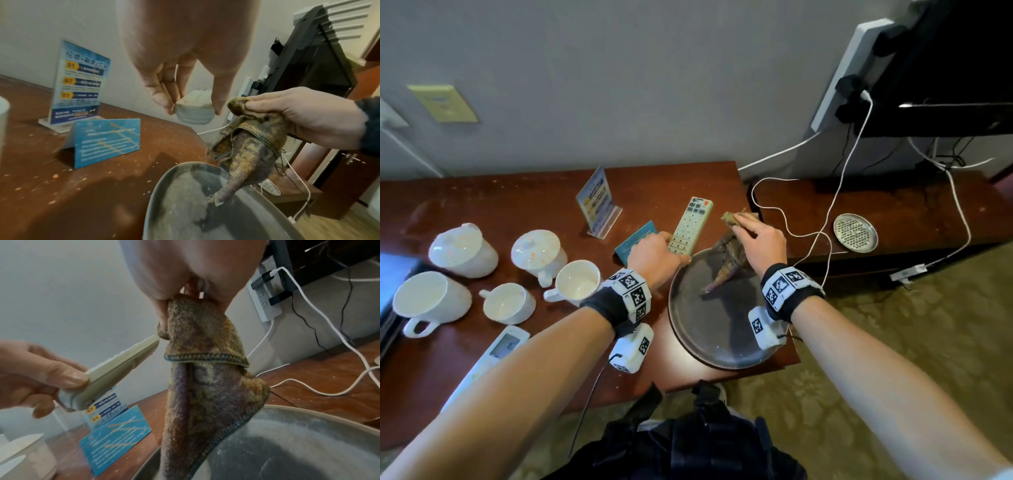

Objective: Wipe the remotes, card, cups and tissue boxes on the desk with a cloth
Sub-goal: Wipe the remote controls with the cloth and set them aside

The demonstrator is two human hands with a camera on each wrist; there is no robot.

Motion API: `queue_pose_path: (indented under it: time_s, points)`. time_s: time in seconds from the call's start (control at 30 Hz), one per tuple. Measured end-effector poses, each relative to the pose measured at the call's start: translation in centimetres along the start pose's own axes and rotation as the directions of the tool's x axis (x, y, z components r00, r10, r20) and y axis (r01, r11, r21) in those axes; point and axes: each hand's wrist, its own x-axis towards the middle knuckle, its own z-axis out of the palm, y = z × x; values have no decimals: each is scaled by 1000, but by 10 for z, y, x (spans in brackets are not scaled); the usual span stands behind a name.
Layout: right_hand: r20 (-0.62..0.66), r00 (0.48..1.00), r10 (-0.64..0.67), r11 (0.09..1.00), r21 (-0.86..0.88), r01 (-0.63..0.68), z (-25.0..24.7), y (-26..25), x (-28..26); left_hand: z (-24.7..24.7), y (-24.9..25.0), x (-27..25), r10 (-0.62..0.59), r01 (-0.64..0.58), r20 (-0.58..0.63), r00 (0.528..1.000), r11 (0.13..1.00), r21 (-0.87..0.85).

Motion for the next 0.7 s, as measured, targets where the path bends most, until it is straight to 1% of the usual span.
queue_pose_path:
  time_s: [0.2,0.37,0.47,0.6,0.7]
  points:
    - [59,998,13,999,47,-15,-13,24,33,11,38,35,-47,47,-30,998,999,3]
    - [53,989,137,986,90,-141,-22,41,62,18,55,67,-88,89,-36,995,996,12]
    - [43,979,199,977,63,-202,-27,47,80,23,63,93,-108,109,-30,994,994,33]
    - [46,972,232,972,34,-234,-23,54,106,35,68,133,-141,141,-4,990,989,34]
    - [81,966,247,969,-11,-247,-13,61,127,47,70,163,-150,149,30,988,988,38]
